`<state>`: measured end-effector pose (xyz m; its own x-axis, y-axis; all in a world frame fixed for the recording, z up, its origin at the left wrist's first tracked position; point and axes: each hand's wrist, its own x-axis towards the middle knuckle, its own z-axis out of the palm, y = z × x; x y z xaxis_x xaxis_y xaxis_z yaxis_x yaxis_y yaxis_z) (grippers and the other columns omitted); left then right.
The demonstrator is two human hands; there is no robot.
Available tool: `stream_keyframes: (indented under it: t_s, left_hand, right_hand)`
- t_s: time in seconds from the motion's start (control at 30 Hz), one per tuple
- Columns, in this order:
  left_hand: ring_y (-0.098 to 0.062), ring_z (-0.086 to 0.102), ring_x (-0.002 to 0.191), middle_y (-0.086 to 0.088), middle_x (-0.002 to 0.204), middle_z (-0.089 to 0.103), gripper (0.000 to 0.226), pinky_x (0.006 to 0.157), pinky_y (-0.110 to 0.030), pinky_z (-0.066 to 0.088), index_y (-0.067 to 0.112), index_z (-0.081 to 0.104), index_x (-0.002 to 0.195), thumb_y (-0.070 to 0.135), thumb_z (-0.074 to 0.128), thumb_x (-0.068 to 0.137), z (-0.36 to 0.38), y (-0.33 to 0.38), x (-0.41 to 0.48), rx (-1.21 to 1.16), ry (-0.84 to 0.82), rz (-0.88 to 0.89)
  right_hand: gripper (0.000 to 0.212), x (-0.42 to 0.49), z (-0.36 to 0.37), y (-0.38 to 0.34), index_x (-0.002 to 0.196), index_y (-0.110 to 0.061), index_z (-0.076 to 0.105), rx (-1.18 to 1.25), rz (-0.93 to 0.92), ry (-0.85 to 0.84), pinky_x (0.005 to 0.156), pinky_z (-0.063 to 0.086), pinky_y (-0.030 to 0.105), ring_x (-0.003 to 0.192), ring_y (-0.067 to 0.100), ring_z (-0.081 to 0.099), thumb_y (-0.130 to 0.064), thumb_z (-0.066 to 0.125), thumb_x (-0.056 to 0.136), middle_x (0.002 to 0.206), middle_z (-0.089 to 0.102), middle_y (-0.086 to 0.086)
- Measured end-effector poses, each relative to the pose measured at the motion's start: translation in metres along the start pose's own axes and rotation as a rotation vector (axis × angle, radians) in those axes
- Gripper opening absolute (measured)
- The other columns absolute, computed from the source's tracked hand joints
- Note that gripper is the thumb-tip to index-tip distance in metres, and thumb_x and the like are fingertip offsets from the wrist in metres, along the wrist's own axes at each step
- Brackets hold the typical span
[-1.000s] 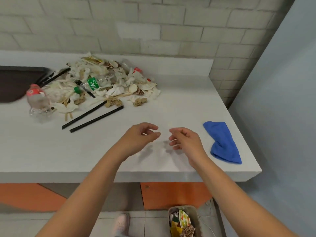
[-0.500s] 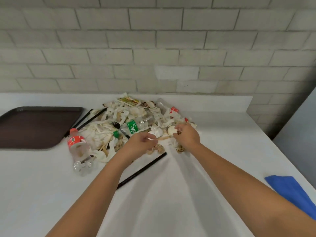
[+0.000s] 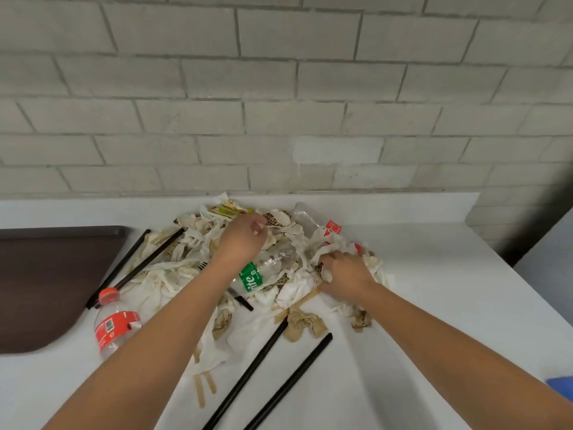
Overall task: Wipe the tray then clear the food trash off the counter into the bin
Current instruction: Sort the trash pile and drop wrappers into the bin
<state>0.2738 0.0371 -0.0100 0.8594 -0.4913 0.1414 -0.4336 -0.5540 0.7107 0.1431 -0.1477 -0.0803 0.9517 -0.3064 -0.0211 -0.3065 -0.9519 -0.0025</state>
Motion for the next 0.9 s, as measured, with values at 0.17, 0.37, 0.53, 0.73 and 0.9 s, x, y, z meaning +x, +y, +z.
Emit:
stream_keyframes:
  t_s: [0.17,0.37,0.53,0.73,0.9]
  left_hand:
    - [-0.025,0.046,0.116,-0.006,0.124,0.054,0.047,0.097,-0.038,0.039,0.023,0.048,0.131,0.027,0.06,0.086,0.028,-0.001,0.059,0.434,-0.093,0.28]
    - [-0.029,0.035,0.131,-0.007,0.141,0.043,0.064,0.109,-0.052,0.024,0.031,0.035,0.142,0.037,0.062,0.084,0.051,-0.005,0.097,0.738,-0.311,0.268]
    - [-0.026,0.041,0.126,-0.005,0.133,0.049,0.054,0.108,-0.046,0.026,0.031,0.044,0.135,0.037,0.063,0.084,0.047,-0.001,0.107,0.75,-0.27,0.308]
    - [-0.028,0.05,0.114,-0.009,0.12,0.057,0.04,0.099,-0.04,0.04,0.022,0.057,0.125,0.037,0.061,0.088,0.036,-0.003,0.108,0.505,-0.174,0.321]
    - [-0.032,0.059,0.103,-0.014,0.11,0.062,0.034,0.085,-0.036,0.048,0.007,0.06,0.12,0.028,0.055,0.093,0.024,0.002,0.085,0.31,0.018,0.326]
  right_hand:
    - [0.033,0.0,0.0,0.001,0.115,-0.018,0.055,0.111,-0.006,0.027,0.068,0.045,0.029,0.09,0.024,0.058,-0.034,0.051,0.086,0.111,0.059,0.006]
    - [0.043,-0.006,-0.019,0.0,0.126,-0.026,0.056,0.318,0.073,0.043,0.089,0.047,0.031,0.108,0.022,0.057,-0.035,0.056,0.084,0.124,0.057,0.002]
    - [0.025,-0.021,-0.046,-0.002,0.11,-0.024,0.065,0.668,0.182,0.121,0.071,0.039,0.012,0.092,0.007,0.056,-0.028,0.056,0.087,0.101,0.058,-0.012]
    - [0.015,-0.038,-0.065,-0.003,0.092,-0.026,0.07,1.147,0.262,0.259,0.075,0.042,0.008,0.088,-0.007,0.06,-0.022,0.055,0.093,0.094,0.069,-0.016]
    - [0.015,-0.064,-0.074,0.004,0.1,-0.023,0.071,1.405,0.35,0.331,0.065,0.044,0.006,0.081,-0.011,0.063,-0.03,0.062,0.089,0.096,0.071,-0.014]
